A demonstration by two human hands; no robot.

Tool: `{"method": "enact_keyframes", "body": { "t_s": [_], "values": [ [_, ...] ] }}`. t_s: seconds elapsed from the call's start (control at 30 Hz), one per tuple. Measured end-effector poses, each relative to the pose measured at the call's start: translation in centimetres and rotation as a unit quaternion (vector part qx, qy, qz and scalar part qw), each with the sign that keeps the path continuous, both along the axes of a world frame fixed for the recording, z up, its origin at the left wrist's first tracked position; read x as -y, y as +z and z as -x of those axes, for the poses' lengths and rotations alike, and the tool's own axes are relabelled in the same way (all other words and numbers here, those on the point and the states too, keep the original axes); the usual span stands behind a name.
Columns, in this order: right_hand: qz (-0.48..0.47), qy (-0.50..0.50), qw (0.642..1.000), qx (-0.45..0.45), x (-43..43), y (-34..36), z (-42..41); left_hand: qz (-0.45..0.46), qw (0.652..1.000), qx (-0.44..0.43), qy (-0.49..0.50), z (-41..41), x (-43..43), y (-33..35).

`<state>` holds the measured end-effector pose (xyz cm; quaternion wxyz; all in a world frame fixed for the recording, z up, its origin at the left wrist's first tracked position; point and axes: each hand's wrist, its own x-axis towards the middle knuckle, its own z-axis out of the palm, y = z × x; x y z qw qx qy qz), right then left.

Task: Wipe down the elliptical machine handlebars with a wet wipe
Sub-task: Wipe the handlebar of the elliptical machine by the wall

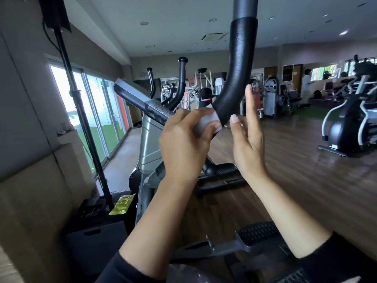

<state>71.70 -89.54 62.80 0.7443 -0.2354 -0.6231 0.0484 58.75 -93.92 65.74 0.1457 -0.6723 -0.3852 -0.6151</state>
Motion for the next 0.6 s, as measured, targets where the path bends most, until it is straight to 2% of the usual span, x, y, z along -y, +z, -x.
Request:
{"method": "enact_keyframes", "body": {
  "t_s": [0.6],
  "values": [
    [-0.028,0.072,0.997,0.027,-0.5,0.1,-0.9,-0.014,0.992,0.050,0.117,-2.6,1.3,0.1]
  ]
}}
